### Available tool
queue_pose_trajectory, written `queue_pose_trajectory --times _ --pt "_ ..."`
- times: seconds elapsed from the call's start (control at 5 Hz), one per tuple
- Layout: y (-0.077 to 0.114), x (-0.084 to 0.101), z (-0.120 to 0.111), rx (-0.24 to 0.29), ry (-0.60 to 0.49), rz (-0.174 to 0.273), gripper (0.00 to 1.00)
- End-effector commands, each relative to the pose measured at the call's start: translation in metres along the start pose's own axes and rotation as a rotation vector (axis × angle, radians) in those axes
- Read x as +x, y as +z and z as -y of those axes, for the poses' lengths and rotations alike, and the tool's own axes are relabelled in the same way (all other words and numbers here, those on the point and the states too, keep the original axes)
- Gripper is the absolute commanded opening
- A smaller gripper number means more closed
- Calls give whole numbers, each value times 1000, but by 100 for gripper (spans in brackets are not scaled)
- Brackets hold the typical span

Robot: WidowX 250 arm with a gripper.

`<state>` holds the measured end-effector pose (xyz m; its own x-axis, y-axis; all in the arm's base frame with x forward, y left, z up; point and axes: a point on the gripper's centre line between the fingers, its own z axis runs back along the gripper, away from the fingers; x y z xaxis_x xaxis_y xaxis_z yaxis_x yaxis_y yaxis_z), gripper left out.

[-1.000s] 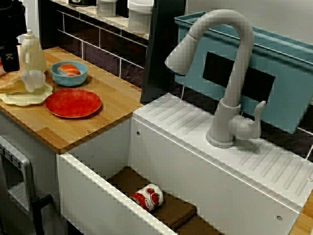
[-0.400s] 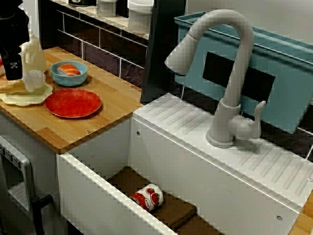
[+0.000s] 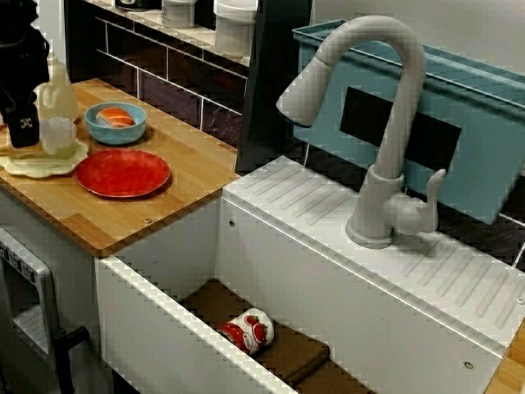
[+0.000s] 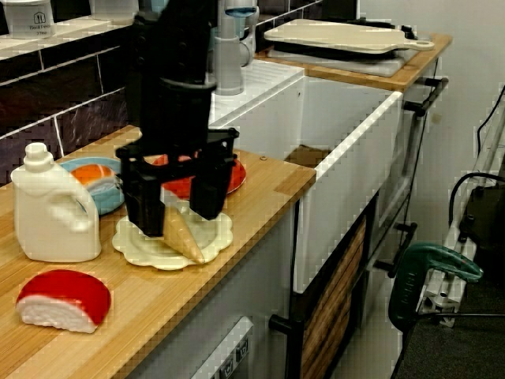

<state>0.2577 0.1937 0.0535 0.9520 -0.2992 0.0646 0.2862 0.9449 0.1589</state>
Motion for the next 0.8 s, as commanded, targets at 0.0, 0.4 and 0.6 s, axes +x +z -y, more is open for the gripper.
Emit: queue_pose_trajectory --times 0.0,0.4,0.6 --pt "21 0 -10 88 43 46 100" --pt "18 -5 -13 69 89 38 100" --pt "18 -5 -17 67 100 36 100"
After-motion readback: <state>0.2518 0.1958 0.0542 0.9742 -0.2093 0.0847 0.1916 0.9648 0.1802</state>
